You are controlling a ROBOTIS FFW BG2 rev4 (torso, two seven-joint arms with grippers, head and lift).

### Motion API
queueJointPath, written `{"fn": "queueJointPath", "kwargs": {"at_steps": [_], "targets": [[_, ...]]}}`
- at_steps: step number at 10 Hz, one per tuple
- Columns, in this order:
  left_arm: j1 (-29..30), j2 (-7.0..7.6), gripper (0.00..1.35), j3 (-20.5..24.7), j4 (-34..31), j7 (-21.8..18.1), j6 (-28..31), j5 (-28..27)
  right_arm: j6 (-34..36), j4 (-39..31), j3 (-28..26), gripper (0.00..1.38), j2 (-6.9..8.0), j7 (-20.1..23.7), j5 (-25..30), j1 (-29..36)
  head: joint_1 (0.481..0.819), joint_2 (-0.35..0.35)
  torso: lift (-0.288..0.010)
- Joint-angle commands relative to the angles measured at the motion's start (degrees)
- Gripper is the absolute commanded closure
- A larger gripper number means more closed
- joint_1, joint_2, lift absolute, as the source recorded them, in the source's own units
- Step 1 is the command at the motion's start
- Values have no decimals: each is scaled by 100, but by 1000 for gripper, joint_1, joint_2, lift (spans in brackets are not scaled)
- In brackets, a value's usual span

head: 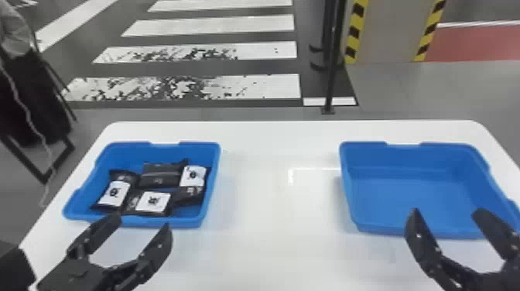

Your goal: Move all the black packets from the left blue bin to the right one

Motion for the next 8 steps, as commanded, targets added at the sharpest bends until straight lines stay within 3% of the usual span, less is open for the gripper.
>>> {"fn": "queueJointPath", "kwargs": {"at_steps": [1, 8], "targets": [[1, -2, 196, 4, 0, 0, -14, -2, -3, 12, 4, 134, 0, 0, -4, 0, 695, 101, -185], [-13, -20, 196, 27, 0, 0, 14, -2, 11, 26, 16, 134, 0, 0, -50, 0, 695, 107, -185]]}}
